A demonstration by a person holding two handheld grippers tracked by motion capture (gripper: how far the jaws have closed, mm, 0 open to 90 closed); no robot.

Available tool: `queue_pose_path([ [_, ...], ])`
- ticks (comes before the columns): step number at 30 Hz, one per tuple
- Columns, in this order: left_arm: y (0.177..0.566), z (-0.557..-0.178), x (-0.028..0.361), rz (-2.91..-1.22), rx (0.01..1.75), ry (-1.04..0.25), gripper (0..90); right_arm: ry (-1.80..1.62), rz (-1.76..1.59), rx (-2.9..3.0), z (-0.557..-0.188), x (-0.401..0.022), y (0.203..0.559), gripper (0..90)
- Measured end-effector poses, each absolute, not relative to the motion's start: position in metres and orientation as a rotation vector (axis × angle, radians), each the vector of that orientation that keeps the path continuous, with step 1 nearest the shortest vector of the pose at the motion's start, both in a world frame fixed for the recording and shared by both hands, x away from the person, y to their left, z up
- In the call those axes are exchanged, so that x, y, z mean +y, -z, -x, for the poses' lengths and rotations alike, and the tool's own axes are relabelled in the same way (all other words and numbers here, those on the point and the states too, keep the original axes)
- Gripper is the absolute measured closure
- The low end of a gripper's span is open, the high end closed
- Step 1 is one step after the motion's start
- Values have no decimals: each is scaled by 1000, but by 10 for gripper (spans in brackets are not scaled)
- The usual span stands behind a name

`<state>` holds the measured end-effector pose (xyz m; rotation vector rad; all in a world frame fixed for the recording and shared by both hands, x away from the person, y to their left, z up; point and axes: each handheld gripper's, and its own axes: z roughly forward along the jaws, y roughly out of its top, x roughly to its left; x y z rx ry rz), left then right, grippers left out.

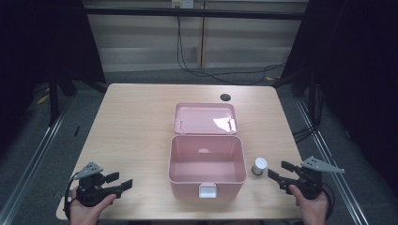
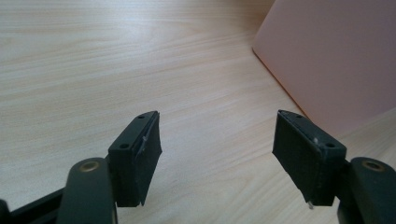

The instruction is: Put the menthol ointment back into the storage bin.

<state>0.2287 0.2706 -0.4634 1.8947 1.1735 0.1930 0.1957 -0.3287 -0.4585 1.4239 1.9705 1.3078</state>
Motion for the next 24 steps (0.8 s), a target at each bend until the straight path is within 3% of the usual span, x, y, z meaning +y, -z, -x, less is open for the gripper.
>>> queue_pose_path([
  [12,463,-228,270,-1905,1165,-195,322,-1295,-1454,2042,-196,-328,456,336],
  [14,463,-228,270,-1905,1164,-192,322,-1259,-1419,2079,-197,-325,455,407],
  [20,462,-228,270,-1908,1161,-193,322,-1189,-1441,2171,-201,-319,446,408],
  [24,463,-229,270,-1916,1161,-180,310,-1158,-1413,2231,-207,-316,434,344],
])
